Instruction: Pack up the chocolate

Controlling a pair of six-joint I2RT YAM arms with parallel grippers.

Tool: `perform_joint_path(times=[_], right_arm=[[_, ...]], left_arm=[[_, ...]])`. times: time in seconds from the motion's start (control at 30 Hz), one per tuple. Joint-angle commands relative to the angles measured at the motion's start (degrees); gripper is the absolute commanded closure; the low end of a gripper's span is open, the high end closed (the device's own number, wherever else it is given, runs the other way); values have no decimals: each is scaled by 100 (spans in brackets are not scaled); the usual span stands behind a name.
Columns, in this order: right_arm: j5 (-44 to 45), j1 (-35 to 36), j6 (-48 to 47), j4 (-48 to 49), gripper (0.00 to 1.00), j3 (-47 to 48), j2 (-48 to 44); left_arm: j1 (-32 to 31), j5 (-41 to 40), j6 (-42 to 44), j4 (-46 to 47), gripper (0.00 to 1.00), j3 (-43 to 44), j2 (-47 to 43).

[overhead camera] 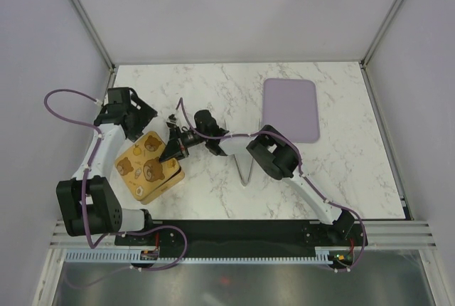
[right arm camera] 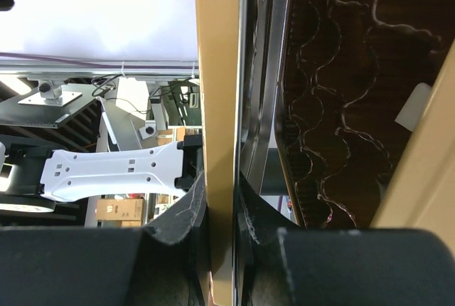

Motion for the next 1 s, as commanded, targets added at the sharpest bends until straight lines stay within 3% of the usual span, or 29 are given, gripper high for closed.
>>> perform_joint_path(times=[0.0,0.7,0.97], right_arm=[[-3,22,-91,322,100,40,22],[155,-75,-250,31,100,295,224],[234,-233,-303,-21,87,269,233]], left_arm=[[44,-121,-133,191,13,-55,-48],[96,-165,-159,226,13,-161,207],[114,-183,-186,226,13,-179,216]])
